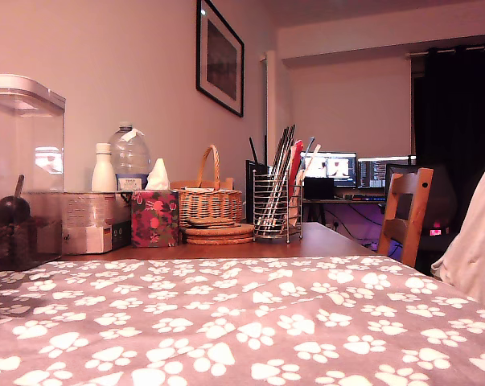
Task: Pick up the coffee capsules on the table and drop them inside the coffee cup
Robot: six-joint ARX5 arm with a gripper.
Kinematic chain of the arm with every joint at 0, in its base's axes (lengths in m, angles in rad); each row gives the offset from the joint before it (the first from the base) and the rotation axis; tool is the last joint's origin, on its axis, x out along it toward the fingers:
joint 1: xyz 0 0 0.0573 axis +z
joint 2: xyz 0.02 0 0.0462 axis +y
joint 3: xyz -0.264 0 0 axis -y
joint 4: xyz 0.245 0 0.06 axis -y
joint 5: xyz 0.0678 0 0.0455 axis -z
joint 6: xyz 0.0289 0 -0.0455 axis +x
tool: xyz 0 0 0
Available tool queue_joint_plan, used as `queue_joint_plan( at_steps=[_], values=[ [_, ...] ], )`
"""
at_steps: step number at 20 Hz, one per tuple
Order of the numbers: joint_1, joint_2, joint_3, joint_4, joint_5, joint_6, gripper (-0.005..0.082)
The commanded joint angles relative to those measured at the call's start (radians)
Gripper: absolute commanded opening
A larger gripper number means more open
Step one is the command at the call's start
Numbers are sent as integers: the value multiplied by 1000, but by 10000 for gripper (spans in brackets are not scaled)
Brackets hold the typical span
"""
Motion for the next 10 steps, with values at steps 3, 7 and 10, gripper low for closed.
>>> queue_joint_plan(
  at_steps=[3, 7, 10],
  values=[
    [1, -57, 4, 5, 4, -3, -19],
    [1, -149, 4, 2, 18, -3, -19],
    [-12, -229, 4, -28, 53, -3, -19]
  ],
)
